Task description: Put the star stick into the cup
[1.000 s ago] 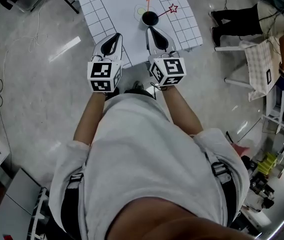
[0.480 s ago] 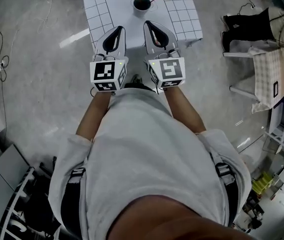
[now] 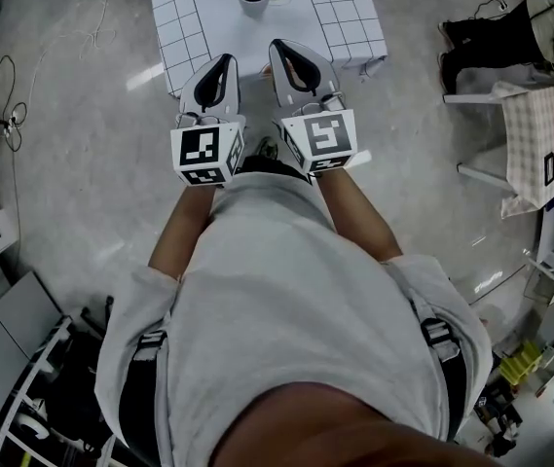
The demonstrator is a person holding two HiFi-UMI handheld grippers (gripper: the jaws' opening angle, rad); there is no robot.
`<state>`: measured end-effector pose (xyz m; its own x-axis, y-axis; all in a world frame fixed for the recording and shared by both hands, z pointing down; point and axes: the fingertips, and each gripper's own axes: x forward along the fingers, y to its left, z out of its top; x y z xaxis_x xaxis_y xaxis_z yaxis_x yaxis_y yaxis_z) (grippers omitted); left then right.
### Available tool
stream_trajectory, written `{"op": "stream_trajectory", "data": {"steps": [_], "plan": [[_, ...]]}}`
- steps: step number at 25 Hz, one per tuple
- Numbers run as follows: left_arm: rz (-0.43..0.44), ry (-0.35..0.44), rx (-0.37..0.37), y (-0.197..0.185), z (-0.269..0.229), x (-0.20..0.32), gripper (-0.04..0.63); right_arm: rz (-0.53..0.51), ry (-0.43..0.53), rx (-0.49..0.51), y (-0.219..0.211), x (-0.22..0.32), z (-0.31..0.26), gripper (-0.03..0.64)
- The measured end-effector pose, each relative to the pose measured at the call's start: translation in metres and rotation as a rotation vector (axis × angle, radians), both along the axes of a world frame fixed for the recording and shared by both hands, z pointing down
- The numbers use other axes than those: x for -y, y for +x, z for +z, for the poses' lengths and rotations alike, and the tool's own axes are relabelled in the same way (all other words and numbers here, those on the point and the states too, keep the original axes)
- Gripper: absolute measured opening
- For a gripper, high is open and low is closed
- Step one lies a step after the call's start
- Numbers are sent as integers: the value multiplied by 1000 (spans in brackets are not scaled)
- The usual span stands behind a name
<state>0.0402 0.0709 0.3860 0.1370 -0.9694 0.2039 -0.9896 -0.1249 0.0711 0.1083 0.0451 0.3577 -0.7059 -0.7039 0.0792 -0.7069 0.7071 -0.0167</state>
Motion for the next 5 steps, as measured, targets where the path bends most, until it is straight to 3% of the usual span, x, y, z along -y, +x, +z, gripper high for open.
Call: {"op": "stream_trajectory", "data": {"steps": [5], "plan": [[23, -20, 10, 25, 2, -11, 3, 4, -27, 10, 21, -12, 7, -2]]}}
